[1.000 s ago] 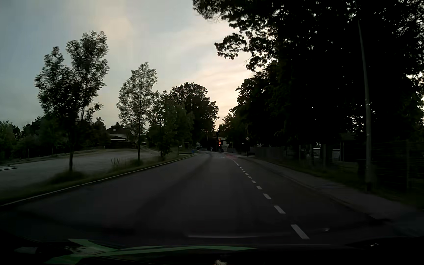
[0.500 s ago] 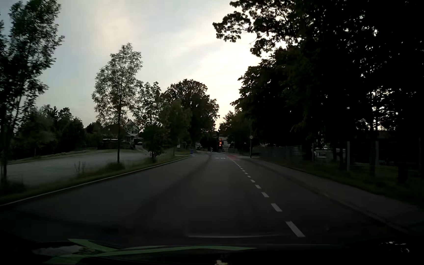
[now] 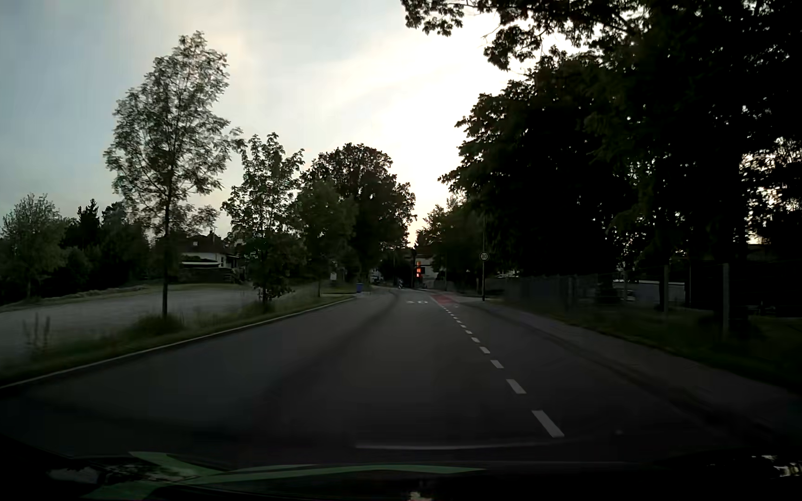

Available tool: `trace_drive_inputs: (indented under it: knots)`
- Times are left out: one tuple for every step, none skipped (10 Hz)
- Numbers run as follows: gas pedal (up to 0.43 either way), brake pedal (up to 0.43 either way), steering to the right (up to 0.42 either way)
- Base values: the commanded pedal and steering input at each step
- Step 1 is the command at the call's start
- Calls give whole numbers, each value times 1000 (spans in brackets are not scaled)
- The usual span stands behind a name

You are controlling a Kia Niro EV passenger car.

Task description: Follow the waypoints while adhering to traffic rules and regulations

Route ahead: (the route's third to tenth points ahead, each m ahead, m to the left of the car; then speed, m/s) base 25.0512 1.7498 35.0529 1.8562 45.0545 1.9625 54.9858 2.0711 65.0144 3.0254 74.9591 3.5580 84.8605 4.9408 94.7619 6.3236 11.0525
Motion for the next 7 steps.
trace_drive_inputs:
  knots:
    - [0, 0, -4]
    - [0, 0, -4]
    - [0, 12, -4]
    - [0, 79, -5]
    - [0, 159, -5]
    - [0, 177, -5]
    - [0, 195, -5]
